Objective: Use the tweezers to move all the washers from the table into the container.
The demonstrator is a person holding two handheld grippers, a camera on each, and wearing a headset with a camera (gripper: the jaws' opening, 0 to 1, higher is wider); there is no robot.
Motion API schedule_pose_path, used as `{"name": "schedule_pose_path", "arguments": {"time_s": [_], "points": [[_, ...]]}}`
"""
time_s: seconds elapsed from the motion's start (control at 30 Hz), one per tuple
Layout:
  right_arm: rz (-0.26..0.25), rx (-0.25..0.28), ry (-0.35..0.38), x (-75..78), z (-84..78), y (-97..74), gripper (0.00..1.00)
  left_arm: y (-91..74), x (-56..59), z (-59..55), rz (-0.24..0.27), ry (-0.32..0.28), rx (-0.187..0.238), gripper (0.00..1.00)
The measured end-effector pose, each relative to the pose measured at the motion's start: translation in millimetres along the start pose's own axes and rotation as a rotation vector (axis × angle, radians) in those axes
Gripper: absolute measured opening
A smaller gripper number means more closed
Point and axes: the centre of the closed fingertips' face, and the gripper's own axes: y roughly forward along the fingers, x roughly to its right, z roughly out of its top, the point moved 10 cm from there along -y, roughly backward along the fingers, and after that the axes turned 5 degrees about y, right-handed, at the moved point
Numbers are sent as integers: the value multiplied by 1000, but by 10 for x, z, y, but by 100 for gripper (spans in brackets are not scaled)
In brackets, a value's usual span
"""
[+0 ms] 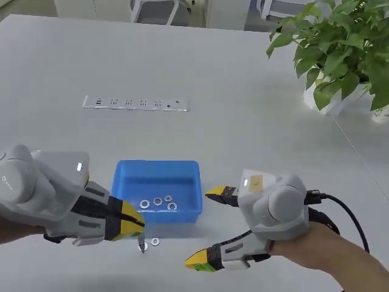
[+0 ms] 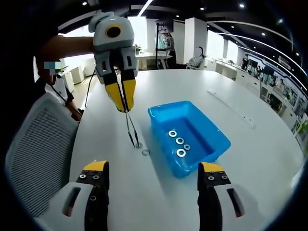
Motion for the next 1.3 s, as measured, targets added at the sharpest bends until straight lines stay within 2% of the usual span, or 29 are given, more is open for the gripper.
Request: {"name": "schedule_pose_path", "arguments": {"time_s": [0.53,0.77,1.0,1.3], "points": [[136,6,-148,-157,175,340,45,11,-14,-13,-9,-4,0,5],[179,0,-210,-212,223,497,35,9,-18,-13,-13,-6,0,5],[201,-12,-245,-225,259,626,28,-1,-19,-21,-16,-7,-3,5],[206,-13,-253,-230,288,718,20,-5,-21,-34,-17,-9,-6,5]]}}
